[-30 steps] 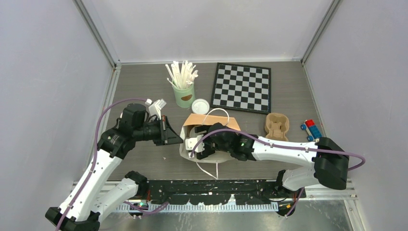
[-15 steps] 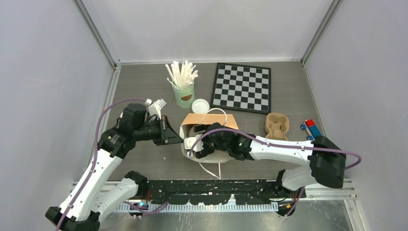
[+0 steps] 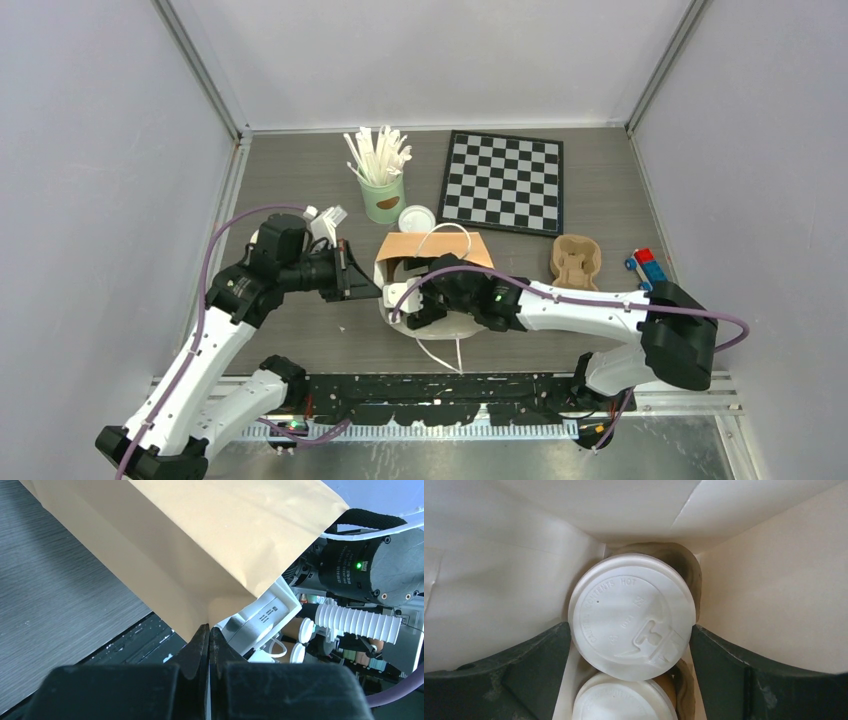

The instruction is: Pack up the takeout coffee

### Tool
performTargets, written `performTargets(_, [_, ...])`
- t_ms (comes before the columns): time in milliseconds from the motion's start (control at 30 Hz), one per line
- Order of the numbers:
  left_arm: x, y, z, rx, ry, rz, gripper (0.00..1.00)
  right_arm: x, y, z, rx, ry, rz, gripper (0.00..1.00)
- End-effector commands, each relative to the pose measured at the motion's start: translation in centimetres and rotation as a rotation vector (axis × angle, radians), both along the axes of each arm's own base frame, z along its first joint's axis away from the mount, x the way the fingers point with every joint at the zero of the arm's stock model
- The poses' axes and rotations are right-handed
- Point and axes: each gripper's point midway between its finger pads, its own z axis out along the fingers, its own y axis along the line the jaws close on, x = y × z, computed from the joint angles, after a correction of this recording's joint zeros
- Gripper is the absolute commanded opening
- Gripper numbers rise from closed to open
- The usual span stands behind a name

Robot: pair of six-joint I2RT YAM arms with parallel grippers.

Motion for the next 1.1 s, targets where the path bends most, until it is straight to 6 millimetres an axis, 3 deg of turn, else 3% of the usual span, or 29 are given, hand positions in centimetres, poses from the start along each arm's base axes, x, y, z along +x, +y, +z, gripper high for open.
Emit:
performTargets(0, [0.1,-0.7,1.6,-0.048,-0.039,-0.029,0.0,-0.3,-0.3,2.9,0.033,-0.007,0.02,0.92])
performTargets(533, [0.5,-0.9,1.8,-0.053,-0.036,-0.019,0.0,-1.8,-0.7,5.4,0.062,0.043,0.055,0.92])
performTargets(1067, [0.6,-1.0,1.9,-0.061,-0.035,-0.014,0.0,-2.8,-3.6,7.0,0.06,0.079,-0.001,0.82])
